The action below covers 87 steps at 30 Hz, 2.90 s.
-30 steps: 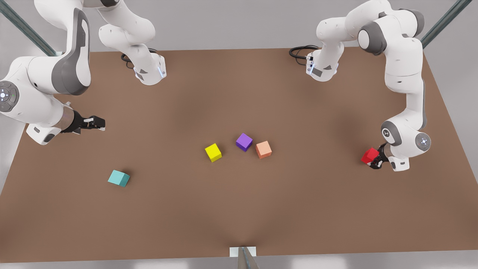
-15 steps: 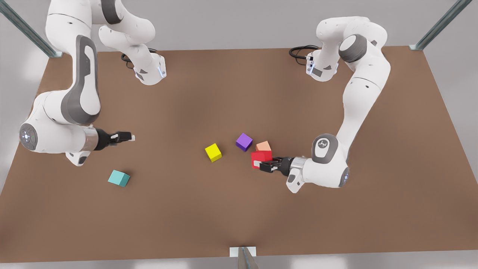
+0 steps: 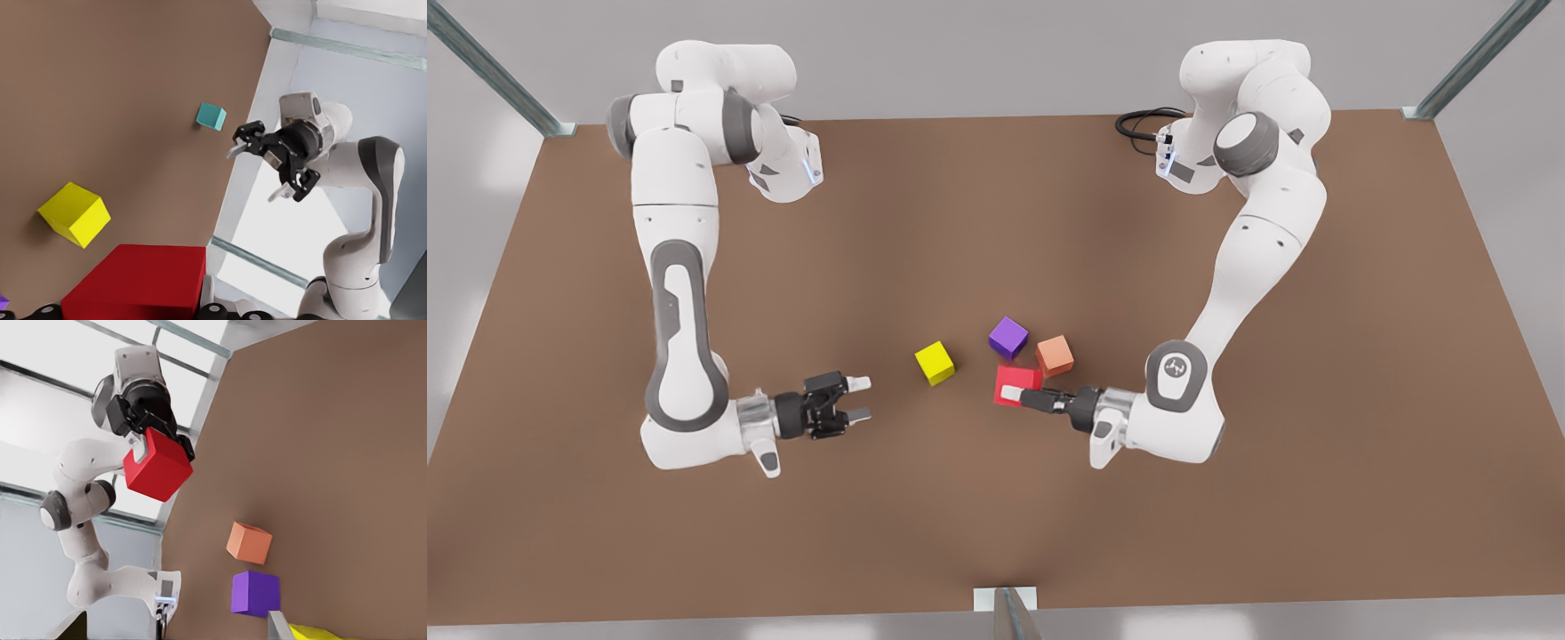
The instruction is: Pick up red wooden cube and pass to hand red wooden cube and place in blue wooden cube
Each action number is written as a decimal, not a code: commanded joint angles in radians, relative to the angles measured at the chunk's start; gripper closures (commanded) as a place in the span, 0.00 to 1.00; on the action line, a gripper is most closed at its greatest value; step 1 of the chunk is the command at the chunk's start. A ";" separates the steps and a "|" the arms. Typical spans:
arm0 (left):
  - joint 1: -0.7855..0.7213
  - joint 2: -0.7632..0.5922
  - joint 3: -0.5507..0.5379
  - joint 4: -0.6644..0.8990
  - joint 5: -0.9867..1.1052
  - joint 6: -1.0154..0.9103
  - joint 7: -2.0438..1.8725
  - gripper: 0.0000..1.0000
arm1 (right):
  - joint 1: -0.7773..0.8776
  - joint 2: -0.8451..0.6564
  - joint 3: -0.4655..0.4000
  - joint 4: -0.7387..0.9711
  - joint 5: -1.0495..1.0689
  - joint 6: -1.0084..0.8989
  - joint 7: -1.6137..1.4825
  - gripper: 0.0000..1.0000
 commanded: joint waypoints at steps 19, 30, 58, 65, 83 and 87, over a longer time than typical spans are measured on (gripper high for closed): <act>-0.005 0.022 -0.001 -0.014 -0.150 0.139 0.519 0.42 | 0.100 -0.009 0.113 -0.080 0.332 0.312 -1.064 0.00; -0.019 0.022 -0.002 -0.014 -0.164 0.210 0.514 0.40 | 0.102 -0.004 0.193 -0.081 0.338 0.397 -1.052 0.00; -0.054 0.020 -0.004 -0.015 -0.219 0.243 0.404 0.40 | 0.114 0.082 0.255 0.031 0.364 0.509 -1.000 0.00; -0.056 0.020 -0.004 -0.015 -0.219 0.243 0.404 0.40 | 0.121 0.079 0.274 0.031 0.368 0.520 -1.000 0.00; -0.057 0.022 -0.004 -0.015 -0.224 0.245 0.409 0.40 | 0.123 0.082 0.325 0.049 0.372 0.546 -1.001 0.45; -0.056 0.019 -0.004 -0.015 -0.224 0.243 0.406 0.00 | 0.121 0.082 0.325 0.049 0.372 0.544 -1.001 0.45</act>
